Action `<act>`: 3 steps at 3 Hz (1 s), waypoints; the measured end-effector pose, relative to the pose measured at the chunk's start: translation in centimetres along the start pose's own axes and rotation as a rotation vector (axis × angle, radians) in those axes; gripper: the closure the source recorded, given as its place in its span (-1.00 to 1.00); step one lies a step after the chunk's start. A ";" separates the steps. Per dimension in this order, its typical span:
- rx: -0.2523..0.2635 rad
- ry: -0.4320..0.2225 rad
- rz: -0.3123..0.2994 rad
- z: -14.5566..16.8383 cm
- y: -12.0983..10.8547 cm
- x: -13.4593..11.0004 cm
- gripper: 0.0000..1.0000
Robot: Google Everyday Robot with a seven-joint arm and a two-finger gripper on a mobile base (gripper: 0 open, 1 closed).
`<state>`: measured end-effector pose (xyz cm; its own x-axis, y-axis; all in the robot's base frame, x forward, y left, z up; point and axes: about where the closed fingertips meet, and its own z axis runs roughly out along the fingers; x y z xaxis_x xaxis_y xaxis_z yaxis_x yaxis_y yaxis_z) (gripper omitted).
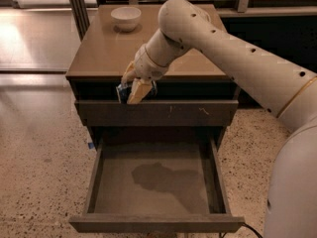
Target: Pick pepsi can from middle drawer and place on counter
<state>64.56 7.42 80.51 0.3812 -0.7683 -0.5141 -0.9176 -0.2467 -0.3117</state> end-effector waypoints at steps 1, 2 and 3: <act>0.017 0.012 -0.053 -2.2 -1.6 -1.2 1.00; 0.032 0.036 -0.109 -4.2 -4.2 -1.5 1.00; 0.049 0.045 -0.154 -5.6 -7.4 -1.1 1.00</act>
Offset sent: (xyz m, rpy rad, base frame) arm 0.0633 -0.0127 0.1059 -0.0519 -0.1923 0.0817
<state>70.28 6.81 87.88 0.5104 -0.7497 -0.4213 -0.8416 -0.3351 -0.4235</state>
